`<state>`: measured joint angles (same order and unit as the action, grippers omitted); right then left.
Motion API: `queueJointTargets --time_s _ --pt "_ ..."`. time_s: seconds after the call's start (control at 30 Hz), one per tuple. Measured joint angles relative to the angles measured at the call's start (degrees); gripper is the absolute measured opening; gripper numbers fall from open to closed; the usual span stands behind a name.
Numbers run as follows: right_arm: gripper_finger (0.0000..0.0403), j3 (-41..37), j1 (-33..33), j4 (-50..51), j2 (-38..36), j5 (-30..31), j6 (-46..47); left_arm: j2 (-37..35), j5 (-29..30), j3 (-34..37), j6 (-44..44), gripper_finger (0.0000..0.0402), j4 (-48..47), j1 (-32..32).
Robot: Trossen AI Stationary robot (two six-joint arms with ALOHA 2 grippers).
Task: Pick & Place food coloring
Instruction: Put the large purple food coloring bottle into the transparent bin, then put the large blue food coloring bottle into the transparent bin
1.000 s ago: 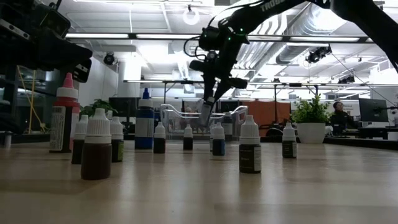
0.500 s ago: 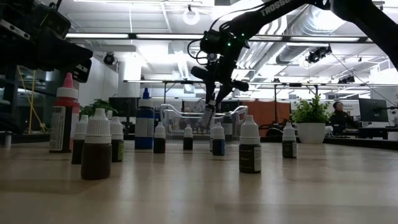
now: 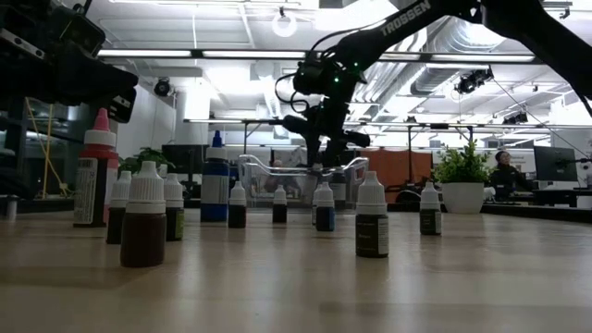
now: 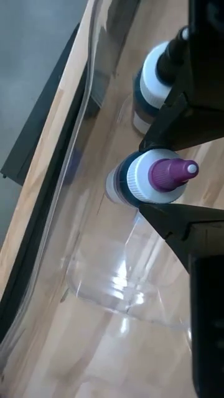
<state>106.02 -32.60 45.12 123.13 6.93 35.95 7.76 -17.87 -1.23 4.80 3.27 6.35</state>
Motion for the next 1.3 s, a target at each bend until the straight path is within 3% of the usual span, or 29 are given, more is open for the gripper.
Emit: queueJointTargets --time_s 0.43,0.9,1.3 --pt "0.0124 0.0 0.0 0.7 0.0 1.6 -1.9 0.0 0.0 0.0 0.0 0.0002 0.0 0.0" --pt "0.0196 0.5 0.2 1.0 0.0 2.7 -2.7 0.0 0.0 0.0 0.0 0.0002 0.0 0.0" --pt "0.0198 14.3 1.4 8.4 0.0 9.6 -10.6 0.0 0.0 0.0 0.0 0.0002 0.0 0.0"
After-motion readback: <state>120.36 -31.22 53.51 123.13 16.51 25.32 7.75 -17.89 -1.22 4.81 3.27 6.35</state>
